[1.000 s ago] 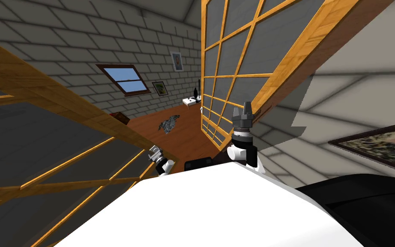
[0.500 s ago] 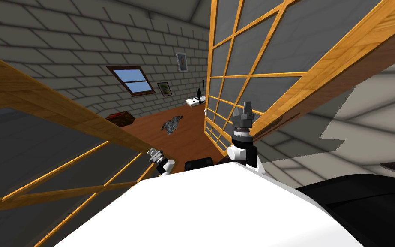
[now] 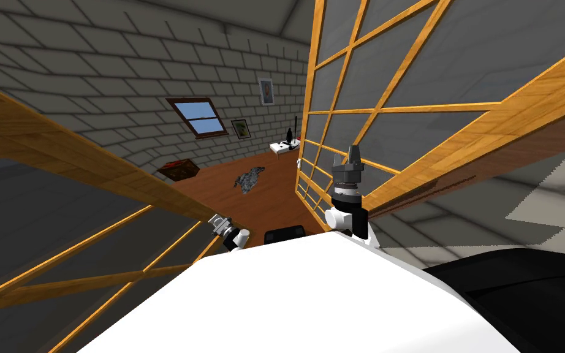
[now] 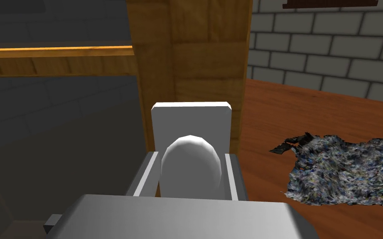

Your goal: Push the door open

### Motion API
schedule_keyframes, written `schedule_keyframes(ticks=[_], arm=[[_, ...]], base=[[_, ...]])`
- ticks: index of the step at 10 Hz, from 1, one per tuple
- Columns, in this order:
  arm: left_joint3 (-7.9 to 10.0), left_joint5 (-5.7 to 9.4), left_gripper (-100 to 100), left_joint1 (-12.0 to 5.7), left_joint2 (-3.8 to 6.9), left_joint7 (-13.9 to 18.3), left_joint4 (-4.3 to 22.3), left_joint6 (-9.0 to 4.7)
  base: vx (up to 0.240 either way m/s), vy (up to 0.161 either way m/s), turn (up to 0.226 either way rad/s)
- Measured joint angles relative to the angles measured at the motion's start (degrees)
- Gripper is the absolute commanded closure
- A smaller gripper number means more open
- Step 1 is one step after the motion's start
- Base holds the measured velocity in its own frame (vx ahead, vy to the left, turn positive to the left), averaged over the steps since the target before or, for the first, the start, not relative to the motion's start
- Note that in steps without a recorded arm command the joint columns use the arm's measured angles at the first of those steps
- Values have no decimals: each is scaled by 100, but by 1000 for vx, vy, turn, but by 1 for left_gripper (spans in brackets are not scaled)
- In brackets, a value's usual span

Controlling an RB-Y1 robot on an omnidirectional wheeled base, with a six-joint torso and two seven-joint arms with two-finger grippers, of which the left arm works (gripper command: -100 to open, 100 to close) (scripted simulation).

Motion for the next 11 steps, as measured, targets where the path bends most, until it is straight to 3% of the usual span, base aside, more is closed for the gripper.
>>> schedule_keyframes(ticks=[2, 3, 5, 7, 8, 11], arm=[[68, 55, 100, -53, 170, 38, 165, -40], [147, 116, 100, -79, 209, -16, 141, -13], [241, 178, 100, -54, 310, 7, 147, -83], [397, 289, 100, 44, 263, -121, -124, 29], [433, 310, 100, 11, 309, -114, -54, 6], [605, 431, 100, -36, 186, -109, 84, -92]], base=[[178, 99, 48], [197, 140, 38], [203, 93, 69], [157, 70, 52], [153, 72, 65], [127, 71, 47]])
